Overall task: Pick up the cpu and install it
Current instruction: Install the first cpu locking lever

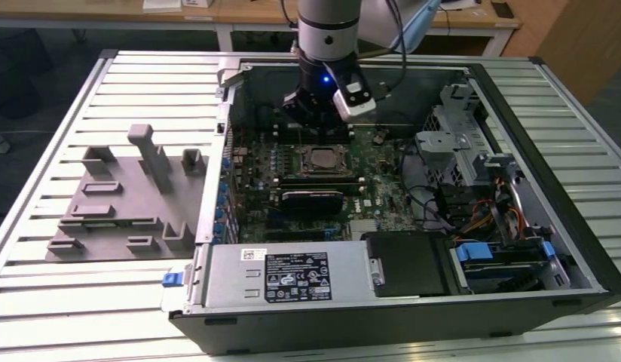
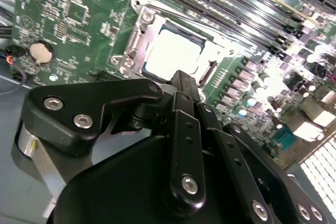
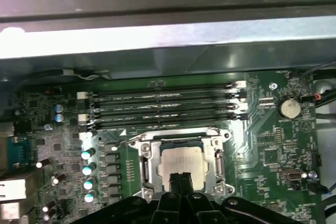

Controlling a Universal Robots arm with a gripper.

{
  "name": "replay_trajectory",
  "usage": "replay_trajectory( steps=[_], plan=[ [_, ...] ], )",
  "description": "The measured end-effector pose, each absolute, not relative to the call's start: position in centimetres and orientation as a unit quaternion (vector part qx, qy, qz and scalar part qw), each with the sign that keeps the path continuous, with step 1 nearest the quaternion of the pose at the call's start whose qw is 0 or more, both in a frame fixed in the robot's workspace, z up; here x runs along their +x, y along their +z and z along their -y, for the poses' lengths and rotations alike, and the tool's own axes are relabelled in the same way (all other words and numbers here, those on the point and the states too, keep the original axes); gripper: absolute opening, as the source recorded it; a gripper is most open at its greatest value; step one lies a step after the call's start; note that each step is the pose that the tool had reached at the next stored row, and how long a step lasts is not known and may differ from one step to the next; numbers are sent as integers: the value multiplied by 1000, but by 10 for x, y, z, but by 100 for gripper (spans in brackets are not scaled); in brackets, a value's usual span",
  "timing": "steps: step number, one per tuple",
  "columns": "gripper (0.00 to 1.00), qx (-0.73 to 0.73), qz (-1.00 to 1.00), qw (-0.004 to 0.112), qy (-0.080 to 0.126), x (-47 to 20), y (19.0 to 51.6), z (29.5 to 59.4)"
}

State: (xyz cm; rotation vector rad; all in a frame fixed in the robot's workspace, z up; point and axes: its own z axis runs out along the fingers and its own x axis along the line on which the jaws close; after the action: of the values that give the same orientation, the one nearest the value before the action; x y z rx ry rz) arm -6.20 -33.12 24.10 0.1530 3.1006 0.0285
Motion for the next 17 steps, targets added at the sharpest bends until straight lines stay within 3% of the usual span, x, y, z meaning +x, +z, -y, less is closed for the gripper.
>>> replay_trajectory(
  steps=[17],
  plan=[
    [11,49,-999,20,9,-103,241,331]
  ],
)
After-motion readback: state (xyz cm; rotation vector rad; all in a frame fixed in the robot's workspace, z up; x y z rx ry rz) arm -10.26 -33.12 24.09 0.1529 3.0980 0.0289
